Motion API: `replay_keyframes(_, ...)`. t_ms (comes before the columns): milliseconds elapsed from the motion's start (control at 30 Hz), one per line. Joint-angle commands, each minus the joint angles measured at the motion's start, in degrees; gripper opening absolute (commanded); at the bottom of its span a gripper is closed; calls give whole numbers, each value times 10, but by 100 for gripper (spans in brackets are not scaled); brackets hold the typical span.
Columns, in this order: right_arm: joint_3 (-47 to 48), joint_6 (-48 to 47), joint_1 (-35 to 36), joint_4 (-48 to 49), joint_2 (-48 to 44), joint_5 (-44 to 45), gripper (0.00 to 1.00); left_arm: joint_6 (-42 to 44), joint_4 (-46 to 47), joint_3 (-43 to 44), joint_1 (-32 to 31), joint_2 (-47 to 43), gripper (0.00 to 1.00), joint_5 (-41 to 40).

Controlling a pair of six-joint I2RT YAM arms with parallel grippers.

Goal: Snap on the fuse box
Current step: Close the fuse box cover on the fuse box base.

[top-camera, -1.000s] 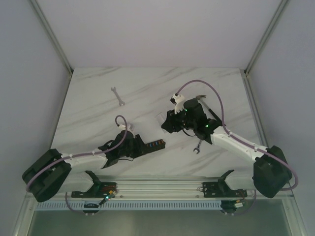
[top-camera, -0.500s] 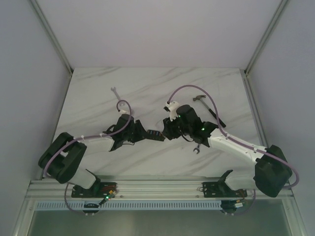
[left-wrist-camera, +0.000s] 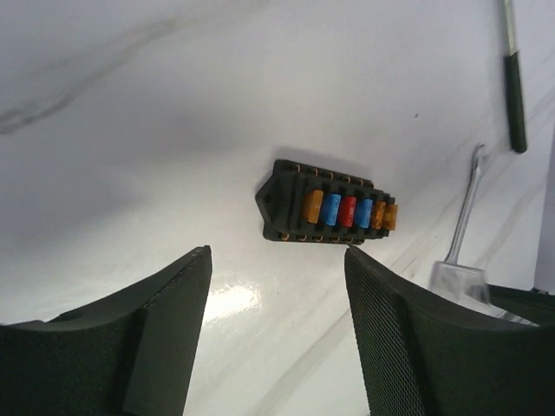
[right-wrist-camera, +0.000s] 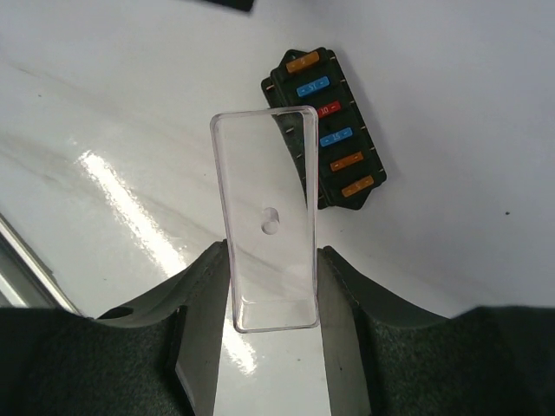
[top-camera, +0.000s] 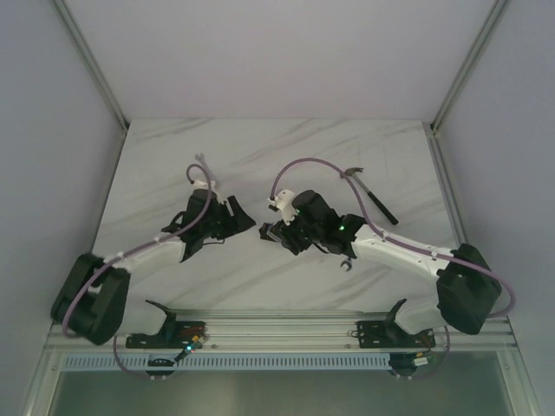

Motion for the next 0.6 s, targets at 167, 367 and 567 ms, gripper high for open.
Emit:
replay_keyframes(167,115,-111,2,-65,97,28,26,82,-175,-3,110,-149,79,28)
replay_keyframes(367,161,-162,-3,-102,155,24,28,139,-287,43,201,-214,85,66)
replay_keyframes(567,199,-180,-15,-121,201,10,29,206,-326,76,229,-240,90,40)
